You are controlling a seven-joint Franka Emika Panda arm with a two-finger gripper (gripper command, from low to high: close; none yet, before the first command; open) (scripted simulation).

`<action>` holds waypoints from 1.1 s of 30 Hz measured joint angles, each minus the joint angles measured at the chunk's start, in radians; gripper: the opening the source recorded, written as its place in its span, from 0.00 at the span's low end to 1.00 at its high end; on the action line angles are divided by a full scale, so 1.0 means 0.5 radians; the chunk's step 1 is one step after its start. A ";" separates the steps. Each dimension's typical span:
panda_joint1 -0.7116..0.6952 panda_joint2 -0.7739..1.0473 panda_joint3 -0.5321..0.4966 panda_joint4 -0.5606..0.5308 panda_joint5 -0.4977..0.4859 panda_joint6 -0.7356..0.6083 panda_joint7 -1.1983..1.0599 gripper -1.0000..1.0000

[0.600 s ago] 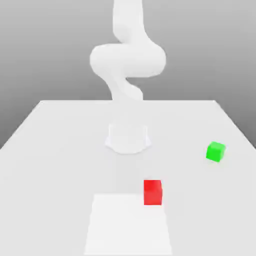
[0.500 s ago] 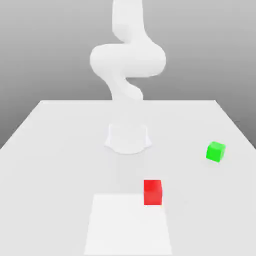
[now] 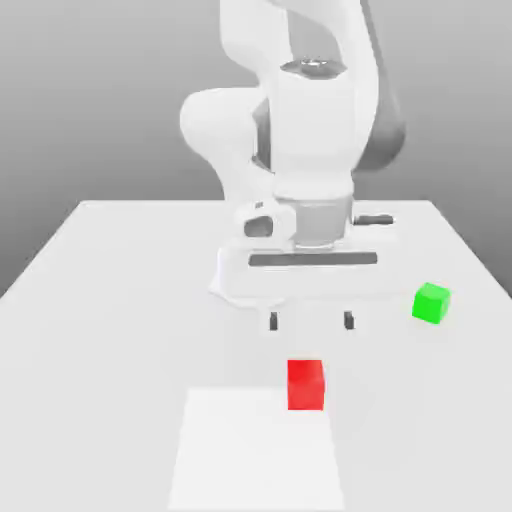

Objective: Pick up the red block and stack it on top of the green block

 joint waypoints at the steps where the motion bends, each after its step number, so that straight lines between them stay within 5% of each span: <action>1: 0.002 0.110 -0.006 -0.007 -0.046 0.087 0.039 0.50; 5: 0.113 0.435 -0.149 0.018 -0.197 0.359 0.155 0.50; 6: 0.148 0.499 -0.185 0.026 -0.205 0.413 0.164 0.00; 13: 0.155 0.511 -0.195 0.027 -0.217 0.425 0.174 0.00; 21: 0.160 -0.010 -0.141 -0.047 -0.034 -0.022 0.042 0.00; 33: 1.096 -0.264 0.302 -0.021 0.278 -0.281 -0.561 0.00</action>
